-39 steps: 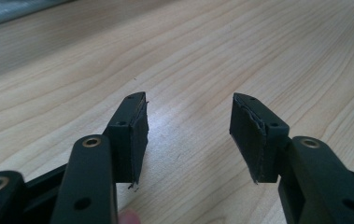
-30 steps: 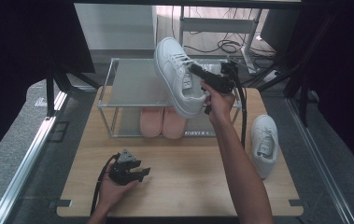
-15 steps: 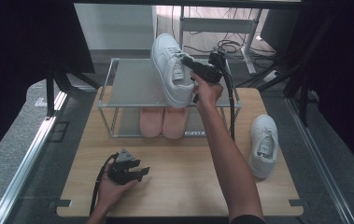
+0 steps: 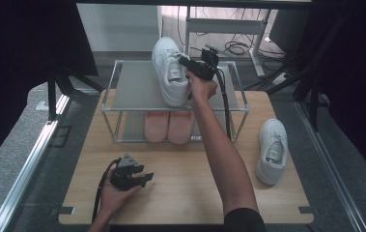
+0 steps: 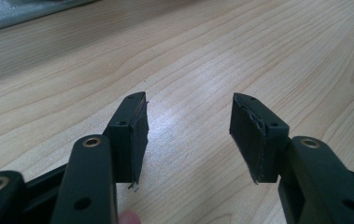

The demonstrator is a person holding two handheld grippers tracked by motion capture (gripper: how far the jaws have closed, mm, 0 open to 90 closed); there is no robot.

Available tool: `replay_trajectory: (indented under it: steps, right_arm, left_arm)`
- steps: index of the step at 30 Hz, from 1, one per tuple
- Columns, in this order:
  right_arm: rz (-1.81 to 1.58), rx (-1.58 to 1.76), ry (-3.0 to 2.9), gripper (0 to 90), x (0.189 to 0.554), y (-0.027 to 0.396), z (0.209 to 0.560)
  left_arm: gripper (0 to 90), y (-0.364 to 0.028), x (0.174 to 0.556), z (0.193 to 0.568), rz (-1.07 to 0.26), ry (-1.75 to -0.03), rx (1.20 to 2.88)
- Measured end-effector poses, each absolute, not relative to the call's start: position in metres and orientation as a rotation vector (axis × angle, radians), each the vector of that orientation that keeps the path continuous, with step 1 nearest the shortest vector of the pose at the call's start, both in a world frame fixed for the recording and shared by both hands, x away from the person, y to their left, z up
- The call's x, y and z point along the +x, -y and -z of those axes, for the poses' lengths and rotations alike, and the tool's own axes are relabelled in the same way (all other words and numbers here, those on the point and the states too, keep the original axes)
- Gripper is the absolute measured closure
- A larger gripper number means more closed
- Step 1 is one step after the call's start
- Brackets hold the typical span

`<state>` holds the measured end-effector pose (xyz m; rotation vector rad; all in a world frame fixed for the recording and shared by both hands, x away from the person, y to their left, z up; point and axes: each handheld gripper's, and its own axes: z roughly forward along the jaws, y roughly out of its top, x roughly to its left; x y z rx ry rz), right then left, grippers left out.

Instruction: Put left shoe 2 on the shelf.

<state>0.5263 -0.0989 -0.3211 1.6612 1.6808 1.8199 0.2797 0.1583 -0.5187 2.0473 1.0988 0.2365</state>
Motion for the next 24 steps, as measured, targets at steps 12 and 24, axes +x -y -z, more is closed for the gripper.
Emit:
replay_trajectory:
  steps: [12,24]
  right_arm:
    - [-1.780,1.729,-1.747,67.6,0.541,0.090,0.335]
    - [-1.851,1.575,-1.758,63.4,0.528,0.100,0.323]
  left_arm:
    - [47.6,-0.157,0.280,0.519,-0.236,-1.103,2.045]
    - [47.6,-0.156,0.279,0.519,-0.239,-1.098,2.048]
